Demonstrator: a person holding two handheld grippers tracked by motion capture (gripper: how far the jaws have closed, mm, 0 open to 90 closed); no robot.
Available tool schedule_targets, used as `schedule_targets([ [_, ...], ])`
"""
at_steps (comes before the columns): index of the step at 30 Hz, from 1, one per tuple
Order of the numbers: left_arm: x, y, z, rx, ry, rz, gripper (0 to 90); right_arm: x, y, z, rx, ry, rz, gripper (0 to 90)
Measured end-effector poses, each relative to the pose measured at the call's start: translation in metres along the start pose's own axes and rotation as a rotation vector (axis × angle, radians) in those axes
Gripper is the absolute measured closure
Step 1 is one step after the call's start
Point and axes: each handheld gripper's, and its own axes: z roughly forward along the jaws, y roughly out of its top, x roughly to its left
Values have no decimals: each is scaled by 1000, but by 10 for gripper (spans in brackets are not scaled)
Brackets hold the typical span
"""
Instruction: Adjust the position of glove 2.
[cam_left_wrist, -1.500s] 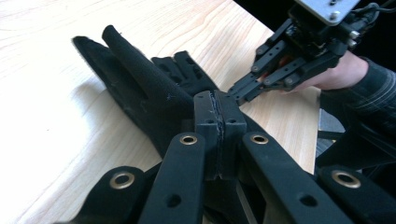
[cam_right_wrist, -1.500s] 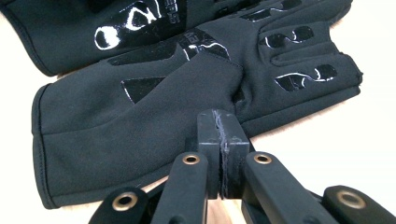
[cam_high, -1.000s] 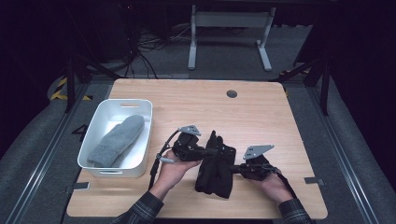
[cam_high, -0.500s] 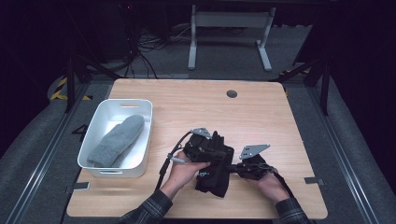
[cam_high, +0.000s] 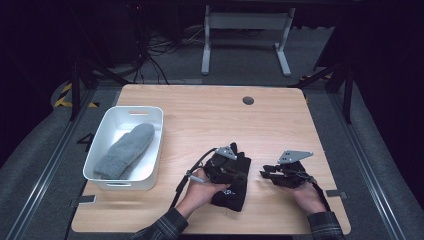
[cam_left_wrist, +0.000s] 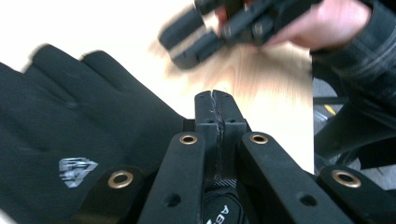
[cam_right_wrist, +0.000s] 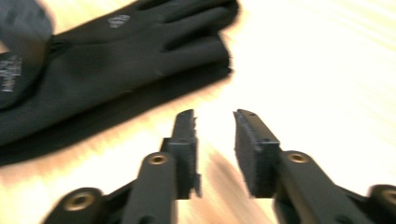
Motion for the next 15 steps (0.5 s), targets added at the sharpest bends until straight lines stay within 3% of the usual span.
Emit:
schedule_targets([
  [6,-4,-7,18,73,4,-2,900,-12,-8,0,10,-104,44,389],
  [10,-9,-9,28,141,21,19,900,-17,-11,0,15,-154,59,330],
  [15,-11,-10,24,185,39,30,900,-22,-15,-2,11,-190,72,289],
])
